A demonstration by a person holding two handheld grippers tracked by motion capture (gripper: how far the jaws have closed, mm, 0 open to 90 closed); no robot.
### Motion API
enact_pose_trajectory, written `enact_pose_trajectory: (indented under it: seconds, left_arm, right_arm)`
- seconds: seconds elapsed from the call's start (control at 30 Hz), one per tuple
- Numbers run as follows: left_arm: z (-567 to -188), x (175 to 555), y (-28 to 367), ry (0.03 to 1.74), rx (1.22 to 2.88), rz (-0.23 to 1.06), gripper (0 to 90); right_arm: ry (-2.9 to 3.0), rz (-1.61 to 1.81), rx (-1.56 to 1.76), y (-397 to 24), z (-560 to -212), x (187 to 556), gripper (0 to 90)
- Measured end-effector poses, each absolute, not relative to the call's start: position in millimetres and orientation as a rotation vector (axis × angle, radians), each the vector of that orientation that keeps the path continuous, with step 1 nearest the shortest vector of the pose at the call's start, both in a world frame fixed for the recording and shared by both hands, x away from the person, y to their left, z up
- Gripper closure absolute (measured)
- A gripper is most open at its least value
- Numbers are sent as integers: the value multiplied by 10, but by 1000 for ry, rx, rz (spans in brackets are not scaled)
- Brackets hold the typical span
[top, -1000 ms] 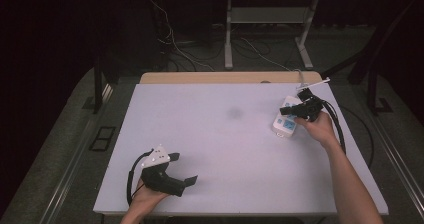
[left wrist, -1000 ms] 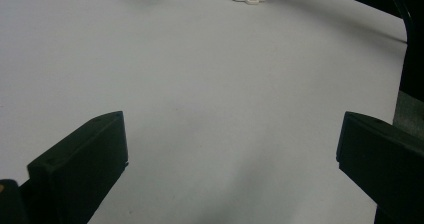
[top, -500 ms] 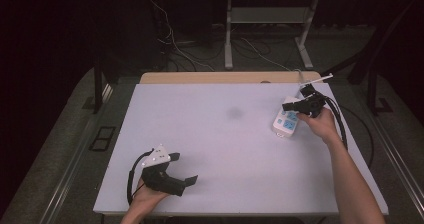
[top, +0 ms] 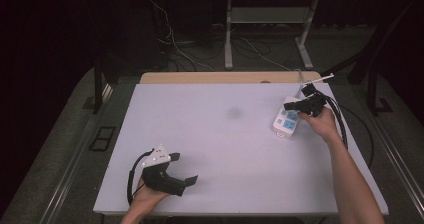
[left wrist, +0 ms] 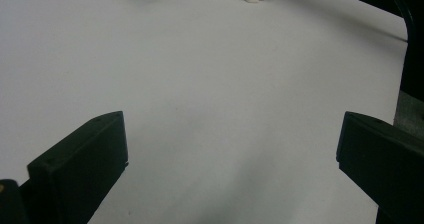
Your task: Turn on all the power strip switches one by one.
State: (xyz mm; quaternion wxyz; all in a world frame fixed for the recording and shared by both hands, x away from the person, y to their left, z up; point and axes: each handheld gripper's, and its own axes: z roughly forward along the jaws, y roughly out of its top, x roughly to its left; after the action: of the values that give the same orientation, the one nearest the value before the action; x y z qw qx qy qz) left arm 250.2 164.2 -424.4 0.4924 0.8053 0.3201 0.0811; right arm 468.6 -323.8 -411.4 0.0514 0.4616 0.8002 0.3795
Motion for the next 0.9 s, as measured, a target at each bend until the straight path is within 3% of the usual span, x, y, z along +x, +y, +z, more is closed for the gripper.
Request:
enact_pose_trajectory:
  seconds: [0.9]
  left_arm:
    - [-4244,2495,1643,779,1955,199,0]
  right_arm:
    - [2436,1116,1447,-3281,-4237,4715,897]
